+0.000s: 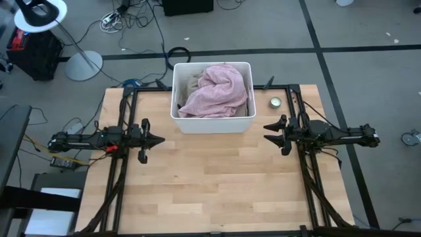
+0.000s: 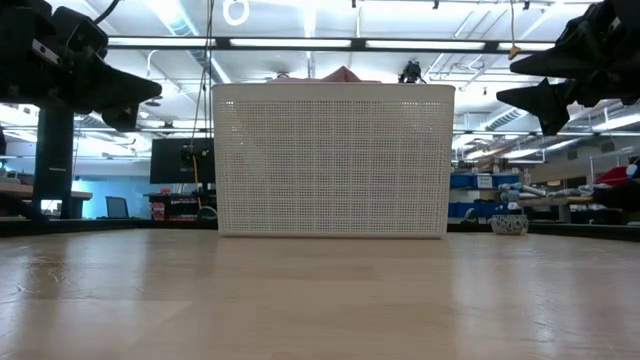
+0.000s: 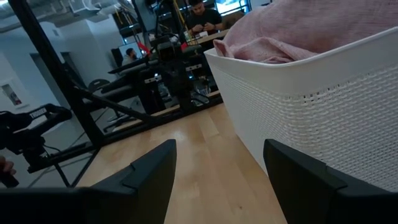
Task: Sort clothes
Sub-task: Return to Home Position
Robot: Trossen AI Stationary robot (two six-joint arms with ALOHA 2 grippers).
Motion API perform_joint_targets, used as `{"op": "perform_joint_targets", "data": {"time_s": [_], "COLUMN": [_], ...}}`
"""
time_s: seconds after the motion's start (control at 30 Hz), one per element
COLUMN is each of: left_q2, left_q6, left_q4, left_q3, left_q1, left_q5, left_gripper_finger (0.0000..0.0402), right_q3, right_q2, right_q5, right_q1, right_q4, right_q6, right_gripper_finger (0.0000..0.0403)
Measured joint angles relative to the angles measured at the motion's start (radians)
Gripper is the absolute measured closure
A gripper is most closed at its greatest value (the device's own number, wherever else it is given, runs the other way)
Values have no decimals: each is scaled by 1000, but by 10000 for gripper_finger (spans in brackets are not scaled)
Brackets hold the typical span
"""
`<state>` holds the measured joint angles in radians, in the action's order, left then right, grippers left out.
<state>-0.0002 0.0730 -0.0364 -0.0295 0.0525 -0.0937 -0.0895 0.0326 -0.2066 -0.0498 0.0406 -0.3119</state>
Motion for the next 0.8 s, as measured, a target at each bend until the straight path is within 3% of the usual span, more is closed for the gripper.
{"op": "perform_joint_targets", "data": {"time_s": [0.8], "left_q2": [20], "left_q6": [10], "left_q4": [153], "left_q3": [22], "left_q1": [0], "left_q5": [13], "left_gripper_finger": [396], "right_q3": [0], "right_q2": [0], "right_q5": [0], "right_q1": [0], "right_q4": [-2], "right_q6": [0], "right_gripper_finger": [158]}}
